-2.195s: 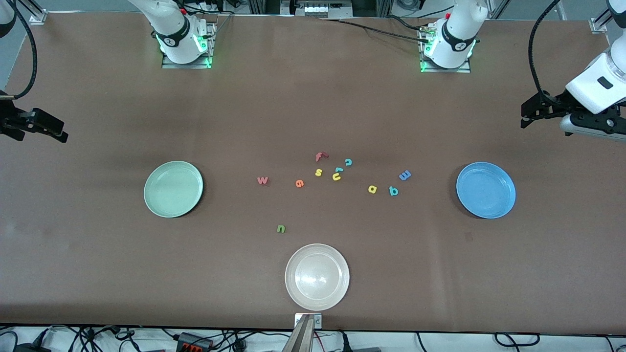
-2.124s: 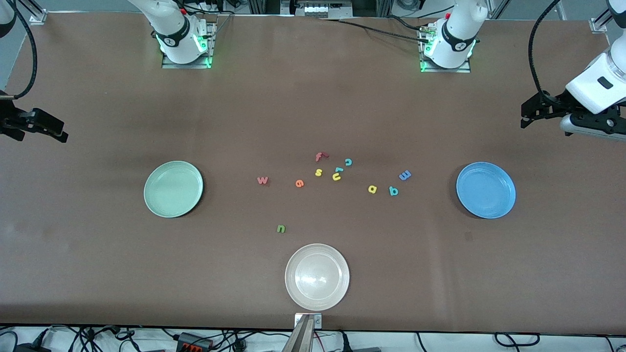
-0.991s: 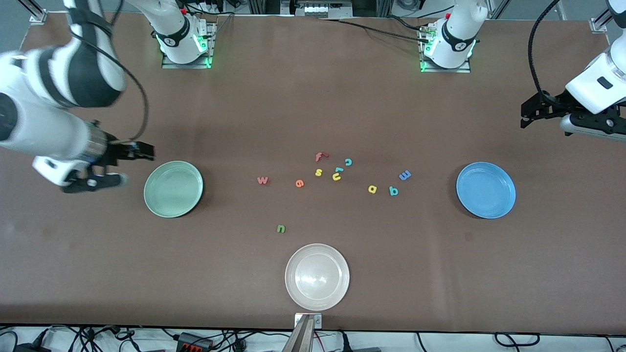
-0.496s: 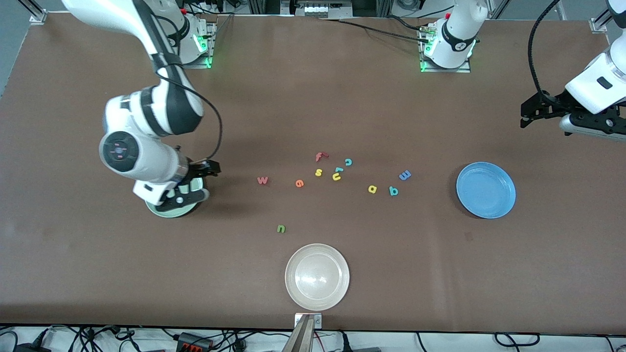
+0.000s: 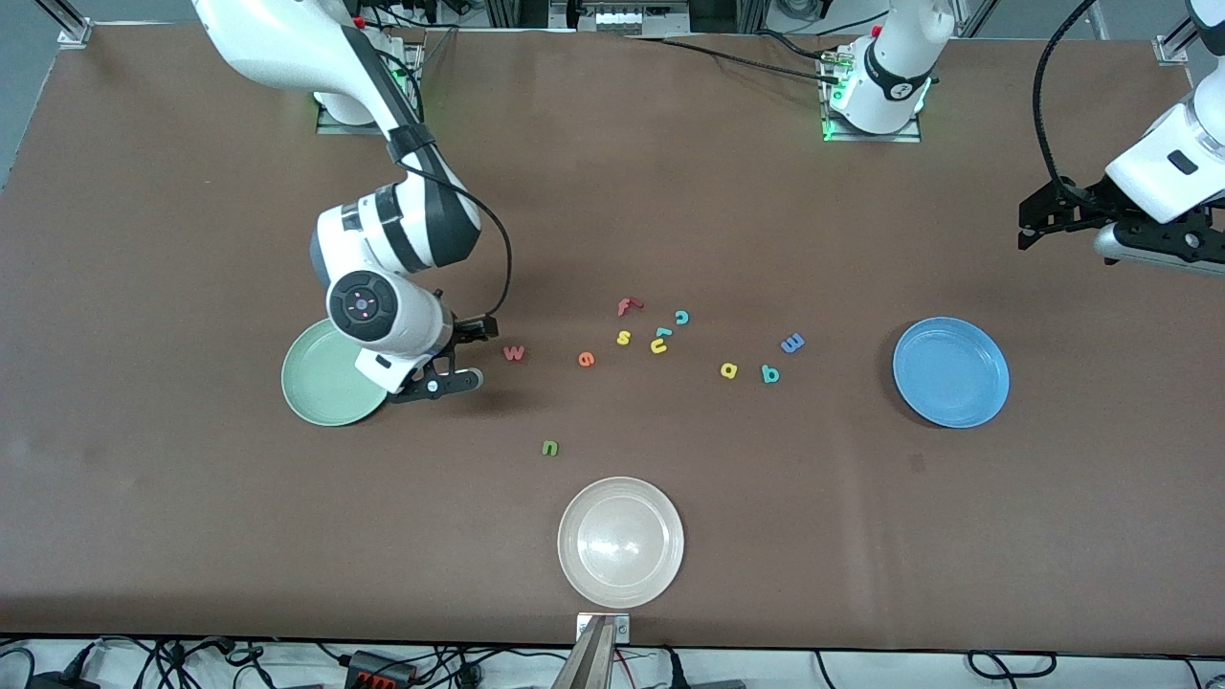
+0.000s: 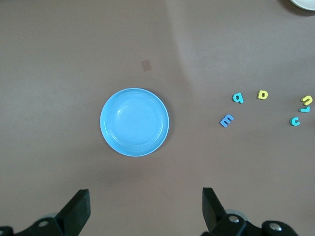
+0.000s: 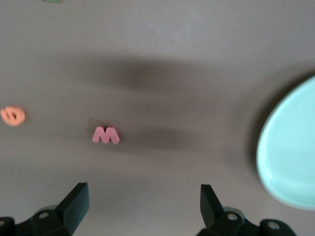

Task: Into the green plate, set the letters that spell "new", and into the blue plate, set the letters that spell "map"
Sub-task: 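Lower the right gripper and grasp the pink w, then lift the pink w with the right gripper while the left gripper reaches letters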

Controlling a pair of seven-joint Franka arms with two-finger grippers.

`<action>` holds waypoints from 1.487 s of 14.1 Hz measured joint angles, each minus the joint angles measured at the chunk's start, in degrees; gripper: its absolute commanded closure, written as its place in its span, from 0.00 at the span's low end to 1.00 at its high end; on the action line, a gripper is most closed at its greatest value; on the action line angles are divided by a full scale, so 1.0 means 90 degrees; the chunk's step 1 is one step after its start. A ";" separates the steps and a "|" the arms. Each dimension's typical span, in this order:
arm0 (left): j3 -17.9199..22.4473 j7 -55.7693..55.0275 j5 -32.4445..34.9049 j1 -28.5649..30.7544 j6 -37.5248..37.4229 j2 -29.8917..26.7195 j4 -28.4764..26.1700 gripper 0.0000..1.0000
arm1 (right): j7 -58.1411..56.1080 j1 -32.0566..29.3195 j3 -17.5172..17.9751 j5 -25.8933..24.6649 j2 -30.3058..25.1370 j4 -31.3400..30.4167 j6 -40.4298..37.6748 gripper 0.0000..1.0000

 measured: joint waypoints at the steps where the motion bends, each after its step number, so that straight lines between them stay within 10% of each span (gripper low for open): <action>1: 0.0000 0.0000 0.0000 0.0000 -0.0002 0.0000 0.0000 0.00 | 0.0455 0.0040 0.0000 -0.0004 0.0022 0.0000 0.0002 0.00; 4: 0.0000 0.0000 0.0000 0.0000 -0.0015 0.0011 -0.0001 0.00 | 0.0273 0.0048 -0.0018 -0.0054 0.0084 0.0002 0.0065 0.00; 15: 0.0000 0.0000 0.0000 0.0002 -0.0024 0.0019 -0.0003 0.00 | -0.6945 -0.0018 -0.0093 -0.0053 0.0351 0.0004 0.0362 0.00; 21: -0.0020 0.0000 0.0000 -0.0020 -0.0040 0.0340 -0.0058 0.00 | -0.8160 0.0403 -0.0045 -0.0059 0.0662 0.0006 0.0725 0.28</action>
